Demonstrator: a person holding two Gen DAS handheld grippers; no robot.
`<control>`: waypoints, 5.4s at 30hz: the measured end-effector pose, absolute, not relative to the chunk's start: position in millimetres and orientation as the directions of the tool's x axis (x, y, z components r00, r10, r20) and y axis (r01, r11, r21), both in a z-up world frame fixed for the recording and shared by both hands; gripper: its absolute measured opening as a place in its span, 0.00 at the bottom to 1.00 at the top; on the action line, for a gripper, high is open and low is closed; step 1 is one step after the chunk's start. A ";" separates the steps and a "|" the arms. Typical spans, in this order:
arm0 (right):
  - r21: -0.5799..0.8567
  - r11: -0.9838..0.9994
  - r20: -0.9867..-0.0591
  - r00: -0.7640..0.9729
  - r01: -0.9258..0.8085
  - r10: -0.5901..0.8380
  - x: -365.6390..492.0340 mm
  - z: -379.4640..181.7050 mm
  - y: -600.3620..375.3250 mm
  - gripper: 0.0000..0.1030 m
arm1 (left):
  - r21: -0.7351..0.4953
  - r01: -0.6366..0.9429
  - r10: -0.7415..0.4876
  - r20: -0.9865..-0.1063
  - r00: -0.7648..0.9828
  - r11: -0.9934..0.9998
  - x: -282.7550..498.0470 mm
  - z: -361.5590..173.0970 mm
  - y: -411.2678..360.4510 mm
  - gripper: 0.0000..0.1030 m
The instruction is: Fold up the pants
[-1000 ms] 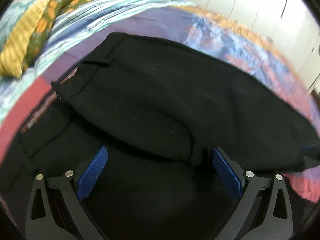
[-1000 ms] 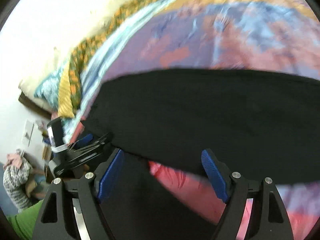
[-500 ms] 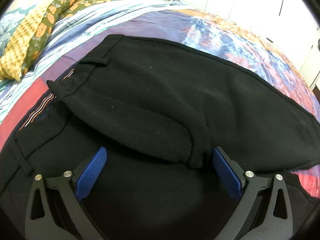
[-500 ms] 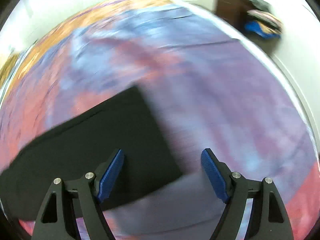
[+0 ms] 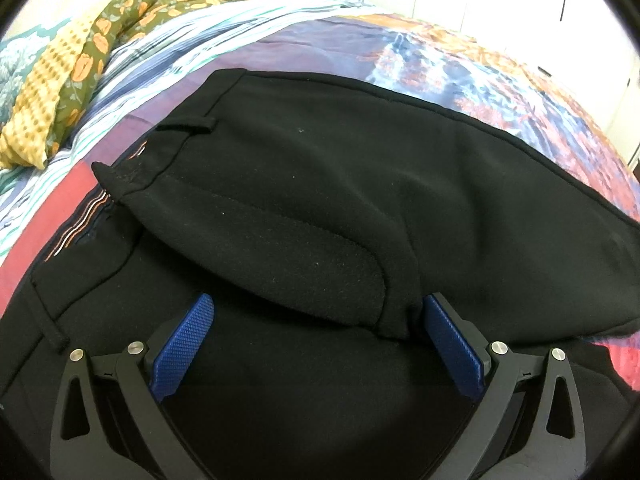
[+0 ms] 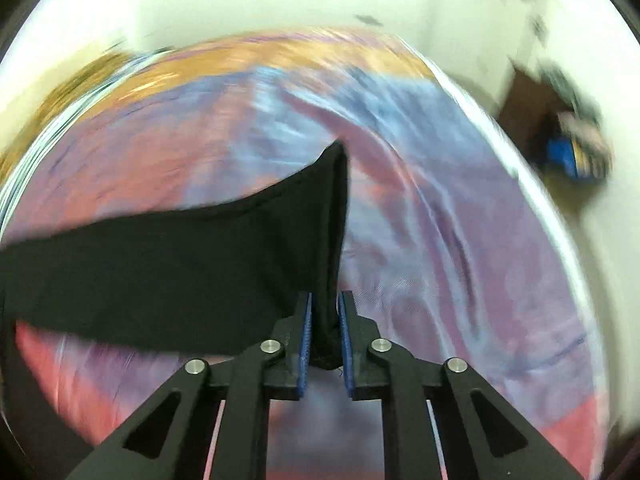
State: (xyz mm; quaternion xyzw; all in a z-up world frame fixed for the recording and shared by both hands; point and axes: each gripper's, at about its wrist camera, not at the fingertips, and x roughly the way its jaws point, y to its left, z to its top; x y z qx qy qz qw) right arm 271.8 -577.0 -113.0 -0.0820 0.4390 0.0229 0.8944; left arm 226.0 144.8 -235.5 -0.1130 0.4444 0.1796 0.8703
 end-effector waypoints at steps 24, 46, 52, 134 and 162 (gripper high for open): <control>0.150 0.989 -0.752 0.651 0.013 0.106 32.6 -119.8 -454.8 0.81 | -0.168 -0.137 -0.077 -0.861 0.503 0.976 81.4 -182.3 32.9 0.99; 0.508 0.858 -0.659 0.608 -0.073 0.442 22.8 -172.1 -390.7 0.81 | -0.053 -0.148 0.031 -0.856 0.515 0.988 99.7 -193.2 29.9 0.99; 0.590 0.799 -0.671 0.620 0.114 0.407 29.2 -202.3 -425.6 0.81 | 0.006 -0.139 0.076 -0.863 0.500 0.990 104.7 -208.2 25.9 0.99; 0.348 0.831 -0.874 0.472 0.434 0.119 75.6 -186.2 -636.6 0.16 | -0.326 -0.297 -0.143 -0.852 0.503 0.898 92.0 -191.5 73.0 0.26; 0.224 0.823 -0.837 0.535 0.521 -0.111 39.6 -145.5 -676.9 0.51 | -0.180 -0.303 -0.013 -0.878 0.479 0.936 74.0 -176.6 72.2 0.55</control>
